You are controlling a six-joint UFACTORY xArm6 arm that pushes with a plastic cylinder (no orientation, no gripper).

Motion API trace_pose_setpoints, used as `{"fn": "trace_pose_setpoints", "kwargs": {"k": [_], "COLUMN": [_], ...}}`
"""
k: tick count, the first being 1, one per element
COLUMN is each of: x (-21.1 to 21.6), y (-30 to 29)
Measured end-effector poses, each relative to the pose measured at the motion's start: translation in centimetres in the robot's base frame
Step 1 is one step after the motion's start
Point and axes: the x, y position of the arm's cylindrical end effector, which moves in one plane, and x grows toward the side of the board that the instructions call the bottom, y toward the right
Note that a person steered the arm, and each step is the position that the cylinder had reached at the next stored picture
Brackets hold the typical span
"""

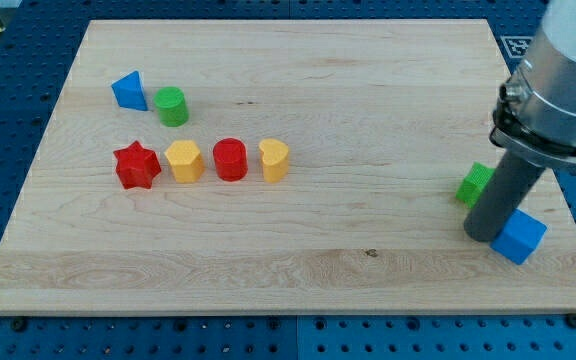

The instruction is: Push the green star along with blue cube towards the right bottom corner

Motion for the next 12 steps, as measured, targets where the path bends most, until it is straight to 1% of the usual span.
{"fn": "trace_pose_setpoints", "kwargs": {"k": [1, 2, 4, 6, 7, 8, 11, 12], "x": [0.6, -0.5, -6.3, -10.0, -9.8, -8.1, -3.7, -3.3], "y": [0.4, -0.9, -1.6, -0.5, 1.8, 3.3, 3.2, 3.7]}}
